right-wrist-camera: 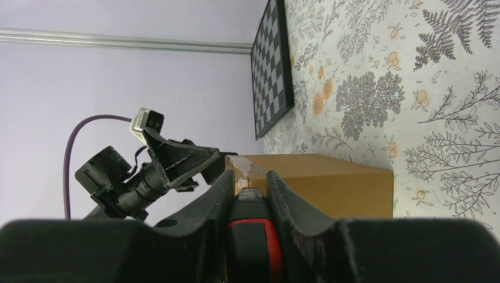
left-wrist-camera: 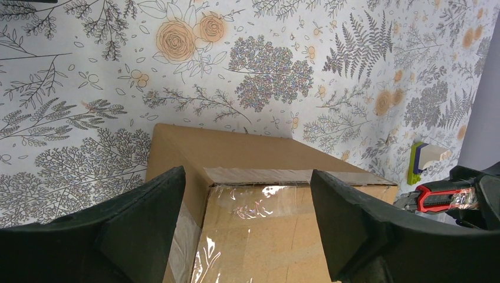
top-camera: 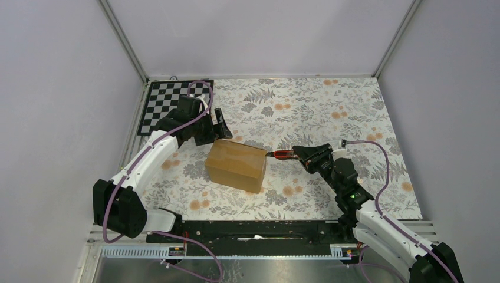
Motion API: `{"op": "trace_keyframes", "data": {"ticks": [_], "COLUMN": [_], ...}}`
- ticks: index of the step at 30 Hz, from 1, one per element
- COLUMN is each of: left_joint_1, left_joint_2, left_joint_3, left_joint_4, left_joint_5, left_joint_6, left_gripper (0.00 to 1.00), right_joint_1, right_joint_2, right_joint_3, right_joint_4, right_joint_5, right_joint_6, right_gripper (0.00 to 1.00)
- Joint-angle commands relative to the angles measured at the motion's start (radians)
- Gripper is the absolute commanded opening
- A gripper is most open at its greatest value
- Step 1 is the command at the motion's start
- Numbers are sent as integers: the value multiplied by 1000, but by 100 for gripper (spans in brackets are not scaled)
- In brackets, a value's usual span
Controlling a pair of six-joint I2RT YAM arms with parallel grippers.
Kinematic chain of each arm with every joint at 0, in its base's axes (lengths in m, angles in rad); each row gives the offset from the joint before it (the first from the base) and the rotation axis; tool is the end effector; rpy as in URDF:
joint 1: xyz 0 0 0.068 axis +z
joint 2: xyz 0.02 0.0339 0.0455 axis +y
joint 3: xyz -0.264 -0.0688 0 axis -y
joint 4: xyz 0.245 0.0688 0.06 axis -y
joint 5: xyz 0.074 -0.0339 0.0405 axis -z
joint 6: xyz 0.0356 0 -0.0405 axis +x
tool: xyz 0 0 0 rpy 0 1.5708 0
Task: Unpack the express box
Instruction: Cut the express box at the center of the board.
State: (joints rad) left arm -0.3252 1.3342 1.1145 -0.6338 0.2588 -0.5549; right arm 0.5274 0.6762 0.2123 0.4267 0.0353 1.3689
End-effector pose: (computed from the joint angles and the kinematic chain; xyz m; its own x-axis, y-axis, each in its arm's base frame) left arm 0.2639 -0.0986 0.2936 -0.8537 -0.2497 -0.4571 0.0218 0.8597 -0.5103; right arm 0.1471 0.0842 0.2187 -0.4693 0.8597 -0.2017 -0.0633 0.1951 0.9787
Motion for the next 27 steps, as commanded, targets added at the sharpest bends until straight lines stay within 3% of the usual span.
{"op": "trace_keyframes", "data": {"ticks": [1,27], "left_joint_1": [5,6], "left_joint_2": [-8,0], "left_joint_3": [4,7], "left_joint_4": [38,19], "left_joint_5": [15,11], "left_joint_6": [-10,-8], "left_gripper": [83,83], "right_joint_1": [-3,-3], "right_joint_2": [-10,-5], "right_joint_3": [12,6], "right_joint_4": [19,59], "right_joint_5": [6,-9], "right_joint_6": [-13,8], "right_gripper": [0,0]}}
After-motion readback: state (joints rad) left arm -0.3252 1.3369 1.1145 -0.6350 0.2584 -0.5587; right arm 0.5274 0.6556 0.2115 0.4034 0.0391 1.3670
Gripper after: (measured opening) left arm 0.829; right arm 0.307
